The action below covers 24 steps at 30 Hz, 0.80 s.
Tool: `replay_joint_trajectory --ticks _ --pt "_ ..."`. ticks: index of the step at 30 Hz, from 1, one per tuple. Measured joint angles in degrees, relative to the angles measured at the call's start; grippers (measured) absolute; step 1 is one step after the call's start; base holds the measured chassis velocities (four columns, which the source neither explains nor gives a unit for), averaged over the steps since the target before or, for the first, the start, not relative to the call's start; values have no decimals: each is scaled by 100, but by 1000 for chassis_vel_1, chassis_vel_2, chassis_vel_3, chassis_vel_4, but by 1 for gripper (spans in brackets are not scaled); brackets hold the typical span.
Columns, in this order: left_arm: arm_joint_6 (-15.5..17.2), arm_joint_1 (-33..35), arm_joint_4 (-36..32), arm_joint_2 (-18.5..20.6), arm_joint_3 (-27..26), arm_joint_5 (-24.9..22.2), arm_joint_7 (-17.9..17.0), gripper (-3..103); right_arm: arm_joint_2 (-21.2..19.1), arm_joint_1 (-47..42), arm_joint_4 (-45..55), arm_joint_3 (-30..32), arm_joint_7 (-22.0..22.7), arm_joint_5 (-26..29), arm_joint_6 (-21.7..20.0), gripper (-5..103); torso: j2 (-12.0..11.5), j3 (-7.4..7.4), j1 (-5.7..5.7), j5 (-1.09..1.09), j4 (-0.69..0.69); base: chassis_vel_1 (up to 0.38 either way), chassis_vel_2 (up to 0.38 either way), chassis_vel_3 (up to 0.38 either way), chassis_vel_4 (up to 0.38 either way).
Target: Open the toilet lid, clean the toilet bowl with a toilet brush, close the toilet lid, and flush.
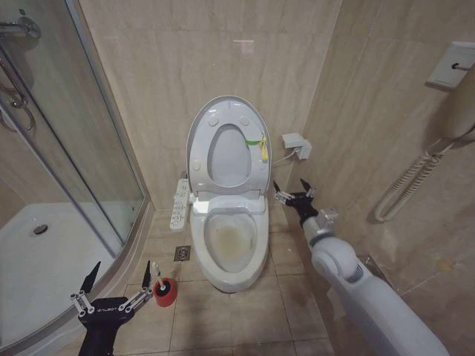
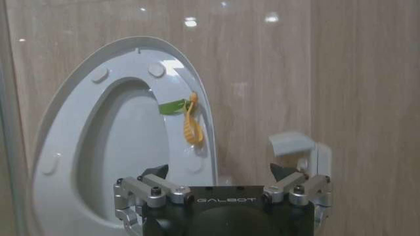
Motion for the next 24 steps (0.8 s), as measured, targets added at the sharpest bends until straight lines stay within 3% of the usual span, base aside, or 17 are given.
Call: replay_joint_trajectory --ticks 4,11,16,24 --pt "0 0 0 1 0 0 1 100 115 -539 536 115 193 127 -198 100 0 0 0 0 0 0 0 0 0" --pt "0 0 0 0 1 0 1 100 320 -1459 1024 461 105 -315 -99 100 0 0 0 0 0 0 0 0 0" --pt "0 0 0 0 1 0 1 100 702 -2346 1206 1251 -672 -1271 576 100 0 0 0 1 0 0 0 0 0" --pt "0 0 0 0 0 0 1 100 1130 -3381 1531 1904 -1347 -1770 1035 100 0 0 0 0 -1 0 0 0 0"
